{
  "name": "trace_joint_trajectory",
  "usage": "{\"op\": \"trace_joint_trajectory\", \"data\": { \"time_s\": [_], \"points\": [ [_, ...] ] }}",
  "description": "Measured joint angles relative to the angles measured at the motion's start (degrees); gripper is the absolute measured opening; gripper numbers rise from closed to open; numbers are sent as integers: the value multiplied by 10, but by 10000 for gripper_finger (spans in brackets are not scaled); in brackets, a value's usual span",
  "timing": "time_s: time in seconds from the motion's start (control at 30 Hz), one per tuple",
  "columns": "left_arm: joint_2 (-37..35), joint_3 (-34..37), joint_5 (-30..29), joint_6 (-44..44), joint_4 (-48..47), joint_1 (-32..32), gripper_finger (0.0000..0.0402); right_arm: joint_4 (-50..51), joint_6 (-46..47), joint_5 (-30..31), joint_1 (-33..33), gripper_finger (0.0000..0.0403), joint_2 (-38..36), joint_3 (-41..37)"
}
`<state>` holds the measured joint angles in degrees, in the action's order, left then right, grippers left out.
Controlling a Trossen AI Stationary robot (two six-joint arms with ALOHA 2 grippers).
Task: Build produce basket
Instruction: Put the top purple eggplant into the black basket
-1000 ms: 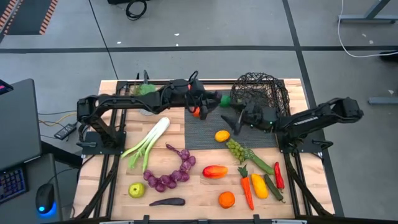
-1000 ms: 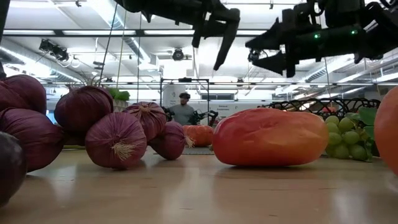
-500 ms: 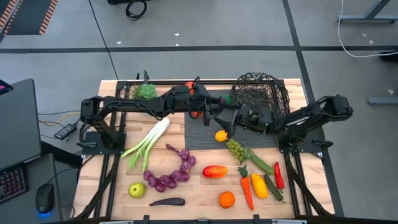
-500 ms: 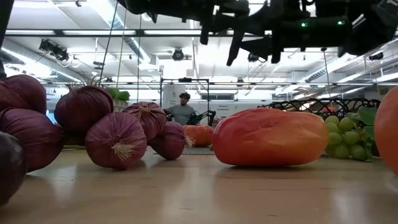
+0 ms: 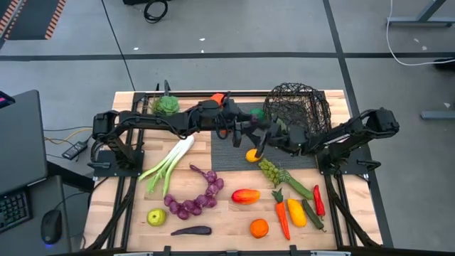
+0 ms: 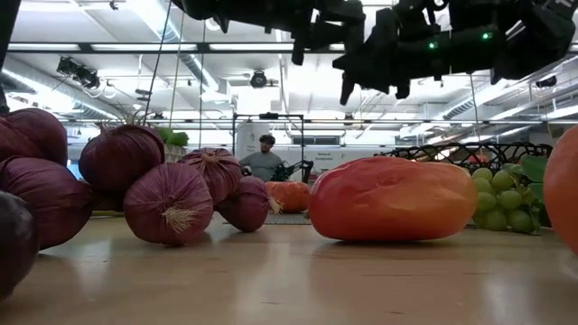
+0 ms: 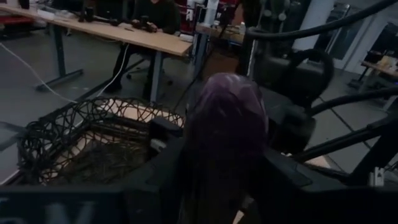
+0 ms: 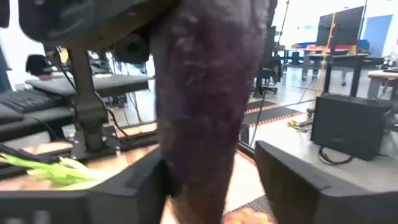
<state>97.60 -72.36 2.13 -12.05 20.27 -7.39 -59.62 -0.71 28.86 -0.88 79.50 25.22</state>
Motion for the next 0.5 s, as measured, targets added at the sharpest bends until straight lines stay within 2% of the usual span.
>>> {"op": "trace_joint_trajectory", "data": {
  "time_s": [0.1, 0.2, 0.27, 0.37, 0.5],
  "points": [
    [-4, 0, 2, 1, -15, -6, 171, 11, -19, 27, -8, 148, 0, 0],
    [-26, 0, 5, 37, -85, -14, 178, 27, -40, 74, -19, 95, 0, 0],
    [-45, 0, 8, 64, -137, -20, 183, 38, -53, 113, -28, 73, -1, 0],
    [-71, 0, 9, 70, -209, -29, 187, 49, -82, 184, -40, 69, -3, 0],
    [-98, 0, 7, 72, -305, -34, 186, 64, -132, 300, -52, 86, -20, -1]
  ]
}}
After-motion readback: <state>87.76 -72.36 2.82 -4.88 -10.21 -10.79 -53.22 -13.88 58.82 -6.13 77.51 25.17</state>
